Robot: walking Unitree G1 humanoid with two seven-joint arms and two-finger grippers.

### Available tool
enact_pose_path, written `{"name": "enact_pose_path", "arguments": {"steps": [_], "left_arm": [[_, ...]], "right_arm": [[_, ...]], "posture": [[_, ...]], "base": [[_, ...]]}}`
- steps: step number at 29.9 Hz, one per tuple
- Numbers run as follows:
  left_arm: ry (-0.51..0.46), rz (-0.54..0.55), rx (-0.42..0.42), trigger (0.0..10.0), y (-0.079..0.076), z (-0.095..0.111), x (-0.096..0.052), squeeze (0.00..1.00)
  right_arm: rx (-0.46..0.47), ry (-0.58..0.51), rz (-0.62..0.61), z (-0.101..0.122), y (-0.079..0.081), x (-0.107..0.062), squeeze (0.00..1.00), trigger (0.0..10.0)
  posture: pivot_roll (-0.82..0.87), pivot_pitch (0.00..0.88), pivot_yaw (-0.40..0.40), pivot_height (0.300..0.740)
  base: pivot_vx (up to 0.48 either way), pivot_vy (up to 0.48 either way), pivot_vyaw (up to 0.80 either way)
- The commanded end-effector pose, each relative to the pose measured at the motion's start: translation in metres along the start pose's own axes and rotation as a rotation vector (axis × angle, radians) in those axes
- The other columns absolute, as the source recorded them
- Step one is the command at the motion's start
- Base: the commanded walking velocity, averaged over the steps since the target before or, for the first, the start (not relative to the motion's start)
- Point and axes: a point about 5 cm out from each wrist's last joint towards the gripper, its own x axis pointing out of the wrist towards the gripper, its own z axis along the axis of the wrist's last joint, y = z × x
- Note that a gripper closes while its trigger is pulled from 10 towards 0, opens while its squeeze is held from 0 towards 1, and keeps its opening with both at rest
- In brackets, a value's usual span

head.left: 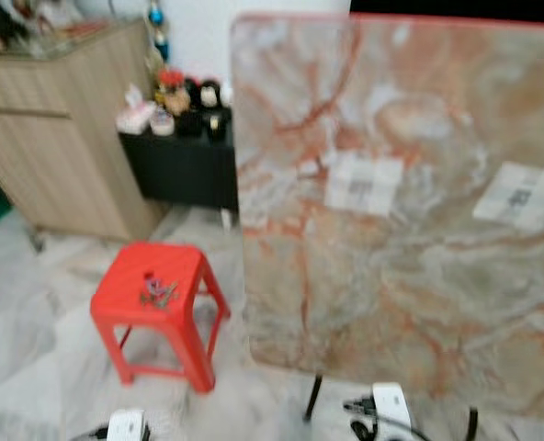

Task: Hang keys on a hook

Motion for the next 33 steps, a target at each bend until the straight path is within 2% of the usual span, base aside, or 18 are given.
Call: {"name": "enact_pose_path", "arguments": {"steps": [1, 24, 29, 33], "left_arm": [[0.008, 0.016, 0.008, 10.0, 0.006, -0.001, -0.001, 0.0], [-0.006, 0.021, -0.006, 10.0, 0.004, 0.0, 0.0, 0.0], [-0.05, 0.053, -0.02, 10.0, 0.006, 0.008, 0.001, 0.0], [-0.137, 0.062, -0.008, 10.0, 0.006, 0.025, 0.003, 0.0]], "right_arm": [[0.023, -0.027, 0.001, 0.009, 0.004, 0.001, 0.0, 10.0], [0.029, -0.028, 0.016, 0.01, 0.004, 0.001, 0.0, 10.0], [0.023, -0.023, 0.033, 0.009, 0.004, 0.001, 0.0, 10.0], [0.026, -0.022, 0.035, 0.009, 0.005, 0.002, 0.0, 10.0]], "posture": [[0.08, 0.011, -0.006, 0.74], [0.07, 0.03, -0.015, 0.74], [0.07, 0.03, -0.015, 0.74], [0.08, 0.03, -0.017, 0.74]], "base": [[0.0, -0.349, 0.0], [0.0, -0.357, 0.0], [0.0, -0.136, 0.0], [0.0, 0.0, 0.0]]}}
